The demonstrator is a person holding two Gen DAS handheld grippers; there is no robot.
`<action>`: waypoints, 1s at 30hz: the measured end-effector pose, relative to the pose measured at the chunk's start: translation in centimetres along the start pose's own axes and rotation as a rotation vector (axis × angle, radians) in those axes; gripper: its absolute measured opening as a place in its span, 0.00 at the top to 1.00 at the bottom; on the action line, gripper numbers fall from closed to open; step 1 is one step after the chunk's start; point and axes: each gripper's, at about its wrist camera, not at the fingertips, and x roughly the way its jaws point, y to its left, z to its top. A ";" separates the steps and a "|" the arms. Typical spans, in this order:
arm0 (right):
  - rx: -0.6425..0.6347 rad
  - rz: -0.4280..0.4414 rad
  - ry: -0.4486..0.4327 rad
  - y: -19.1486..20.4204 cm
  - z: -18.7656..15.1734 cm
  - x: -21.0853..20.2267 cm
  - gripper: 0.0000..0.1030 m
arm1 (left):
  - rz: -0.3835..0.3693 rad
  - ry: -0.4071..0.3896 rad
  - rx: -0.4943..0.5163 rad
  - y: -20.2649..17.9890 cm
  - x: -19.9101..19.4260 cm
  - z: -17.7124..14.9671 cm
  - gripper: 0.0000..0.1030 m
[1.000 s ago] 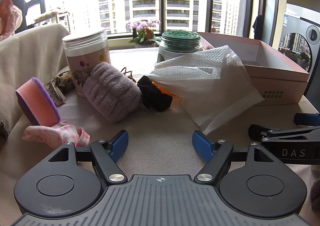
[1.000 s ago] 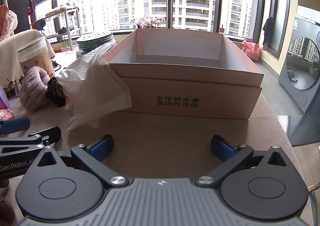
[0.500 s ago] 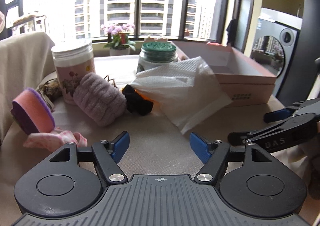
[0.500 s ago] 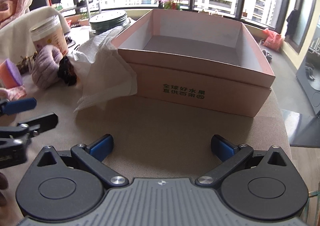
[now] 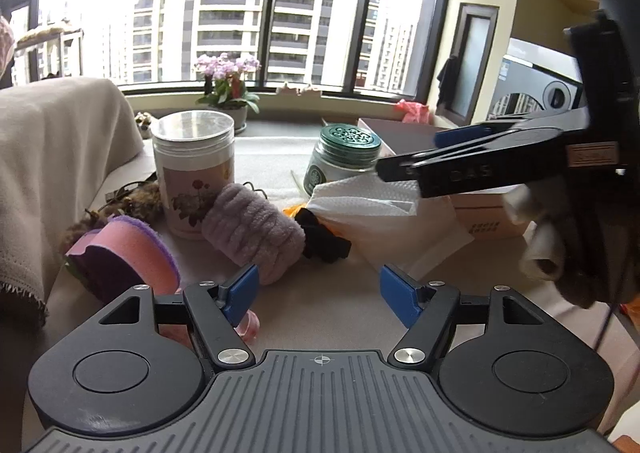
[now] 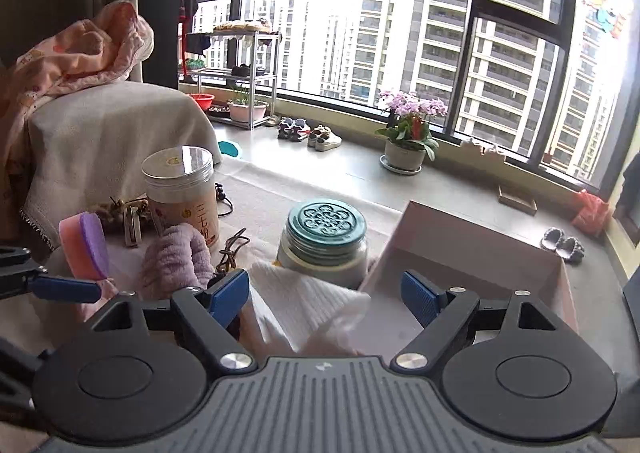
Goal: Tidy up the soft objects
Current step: 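Grasp the white tissue with the right gripper while the left gripper grasps the pink ribbon scrunchie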
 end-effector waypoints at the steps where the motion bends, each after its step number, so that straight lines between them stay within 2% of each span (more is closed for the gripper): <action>1: -0.024 0.000 0.012 0.5 0.4 1.2 0.26 | -0.001 -0.004 0.007 0.1 -0.3 -0.1 0.28; 3: -0.083 -0.009 0.052 1.4 0.6 3.0 0.47 | -0.006 0.000 0.045 0.3 -1.0 -0.4 0.28; 4: -0.110 -0.011 0.077 1.9 0.4 3.5 0.70 | -0.006 0.004 0.064 0.5 -1.4 -0.5 0.28; 5: -0.121 -0.006 0.101 2.2 0.3 3.7 0.85 | -0.001 0.005 0.076 0.6 -1.6 -0.7 0.28; 8: -0.082 0.033 0.121 2.3 -0.2 2.4 0.93 | 0.041 0.009 0.062 1.8 -2.0 -1.3 0.28; 12: 0.008 0.080 0.174 1.1 -3.0 -1.2 0.96 | 0.103 0.017 -0.025 3.8 -1.2 -1.7 0.28; 17: 0.081 0.093 0.250 -0.3 -8.0 -3.6 0.96 | 0.153 0.043 -0.075 4.9 1.0 -1.6 0.28; 20: 0.092 0.086 0.250 -0.6 -9.6 -4.5 0.96 | 0.214 0.040 -0.091 5.5 2.4 -1.6 0.28; 22: 0.094 0.088 0.228 -0.7 -9.5 -4.9 0.96 | 0.211 0.056 -0.116 6.0 2.9 -1.6 0.30; 23: 0.097 0.088 0.203 -0.8 -9.5 -5.2 0.91 | 0.201 0.060 -0.125 6.0 3.0 -1.7 0.40; 24: 0.100 0.089 0.178 -0.9 -9.4 -5.5 0.85 | 0.188 0.057 -0.126 5.8 3.0 -1.7 0.64; 25: 0.100 0.092 0.157 -0.8 -9.1 -5.6 0.65 | 0.174 0.055 -0.116 5.4 2.9 -1.7 0.76; 26: 0.098 0.096 0.137 -0.6 -8.6 -5.4 0.40 | 0.163 0.057 -0.100 4.9 2.9 -1.7 0.80; 27: 0.097 0.104 0.111 -0.4 -8.3 -5.4 0.33 | 0.150 0.063 -0.081 4.3 2.9 -1.8 0.80; 30: 0.099 0.126 0.100 -0.1 -7.4 -3.7 0.32 | 0.083 0.085 -0.040 2.5 2.8 -2.2 0.81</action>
